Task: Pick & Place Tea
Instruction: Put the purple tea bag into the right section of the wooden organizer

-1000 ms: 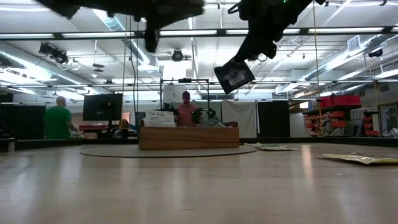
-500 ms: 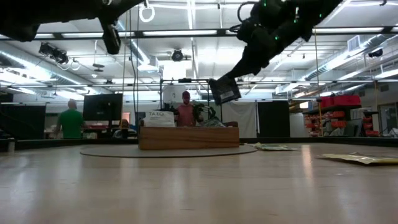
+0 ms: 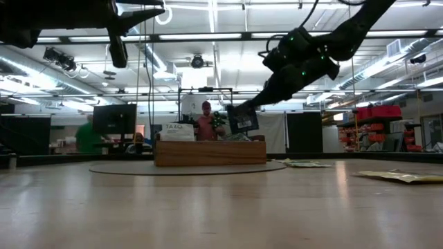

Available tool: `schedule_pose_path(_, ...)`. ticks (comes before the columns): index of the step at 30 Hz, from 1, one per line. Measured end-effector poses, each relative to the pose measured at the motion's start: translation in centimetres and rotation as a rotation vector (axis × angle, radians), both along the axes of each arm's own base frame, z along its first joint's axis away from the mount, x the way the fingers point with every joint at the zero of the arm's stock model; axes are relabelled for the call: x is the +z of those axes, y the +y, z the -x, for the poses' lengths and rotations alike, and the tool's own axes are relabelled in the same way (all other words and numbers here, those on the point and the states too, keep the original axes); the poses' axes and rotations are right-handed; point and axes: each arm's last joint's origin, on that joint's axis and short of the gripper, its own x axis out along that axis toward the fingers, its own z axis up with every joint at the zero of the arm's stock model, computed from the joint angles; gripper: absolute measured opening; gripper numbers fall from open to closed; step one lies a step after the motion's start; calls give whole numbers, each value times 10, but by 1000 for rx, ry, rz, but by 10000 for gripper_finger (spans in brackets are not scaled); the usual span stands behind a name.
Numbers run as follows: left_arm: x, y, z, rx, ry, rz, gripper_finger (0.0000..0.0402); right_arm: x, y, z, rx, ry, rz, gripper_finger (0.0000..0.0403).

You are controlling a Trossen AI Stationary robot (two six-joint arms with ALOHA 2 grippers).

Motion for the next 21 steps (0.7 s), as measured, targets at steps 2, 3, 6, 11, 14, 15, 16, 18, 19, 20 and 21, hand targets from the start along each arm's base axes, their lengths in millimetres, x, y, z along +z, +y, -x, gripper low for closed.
schedule_pose_path(2, 0, 0, 0, 10, 2, 2, 46, -6, -6, 0, -7, 3, 0, 0)
schedule_pose_path(3, 0, 0, 0, 15, 1, 6, 46, -7, -8, -1, -12, -4, 3, 0)
schedule_pose_path(6, -1, 1, 0, 18, 5, 22, 46, -11, -16, -1, -21, -22, 16, 0)
schedule_pose_path(11, -1, 3, -1, 24, 6, 36, 46, -21, -25, -1, 4, -37, -18, 0)
schedule_pose_path(14, -2, 4, -1, 26, 5, 42, 46, -28, -25, -2, 21, -18, -52, 0)
schedule_pose_path(15, -2, 4, -1, 26, 5, 42, 46, -29, -25, -2, 34, -19, -63, 0)
schedule_pose_path(16, -2, 4, -1, 26, 6, 42, 46, -30, -25, -2, 45, -25, -68, 0)
schedule_pose_path(18, -3, 5, -1, 30, 15, 42, 46, -31, -24, -2, 54, -14, -75, 0)
schedule_pose_path(19, -3, 5, -2, 31, 19, 43, 46, -32, -24, -1, 57, -7, -61, 0)
schedule_pose_path(20, -3, 5, -2, 34, 21, 43, 46, -32, -25, -1, 53, -2, -41, 0)
schedule_pose_path(21, -3, 6, -2, 37, 20, 43, 46, -32, -25, -1, 41, 3, -25, 0)
